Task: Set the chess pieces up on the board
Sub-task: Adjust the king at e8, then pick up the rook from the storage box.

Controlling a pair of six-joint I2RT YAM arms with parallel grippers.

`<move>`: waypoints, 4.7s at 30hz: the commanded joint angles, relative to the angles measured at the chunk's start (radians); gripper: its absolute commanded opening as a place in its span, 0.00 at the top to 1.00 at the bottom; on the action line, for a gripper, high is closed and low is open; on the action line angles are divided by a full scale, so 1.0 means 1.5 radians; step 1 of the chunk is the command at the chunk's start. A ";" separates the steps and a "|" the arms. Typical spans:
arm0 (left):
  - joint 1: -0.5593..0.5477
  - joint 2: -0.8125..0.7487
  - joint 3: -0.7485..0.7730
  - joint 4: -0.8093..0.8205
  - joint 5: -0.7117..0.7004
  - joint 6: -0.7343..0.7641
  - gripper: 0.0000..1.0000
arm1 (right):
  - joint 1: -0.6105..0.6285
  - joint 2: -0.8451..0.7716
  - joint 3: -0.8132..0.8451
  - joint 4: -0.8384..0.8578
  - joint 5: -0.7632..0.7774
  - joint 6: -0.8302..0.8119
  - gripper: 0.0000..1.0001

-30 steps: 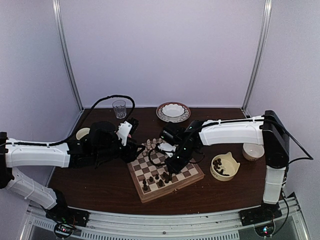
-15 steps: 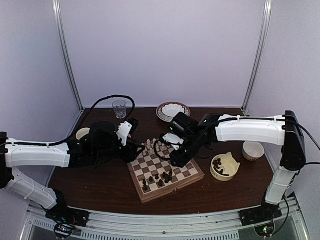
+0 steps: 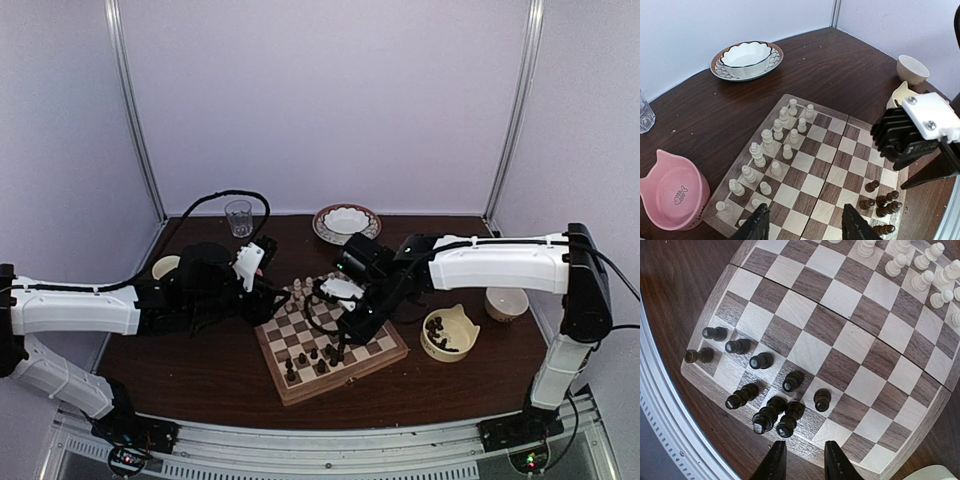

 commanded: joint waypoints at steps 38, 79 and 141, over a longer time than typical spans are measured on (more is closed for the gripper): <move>0.000 -0.008 0.013 0.006 0.015 -0.007 0.50 | 0.019 0.066 0.044 -0.020 -0.015 -0.014 0.82; 0.000 -0.011 0.013 0.005 0.015 -0.007 0.50 | 0.020 0.034 0.039 -0.066 0.019 -0.027 0.89; 0.000 -0.043 -0.043 0.060 0.016 0.002 0.50 | -0.296 -0.192 -0.431 0.277 0.204 0.218 0.78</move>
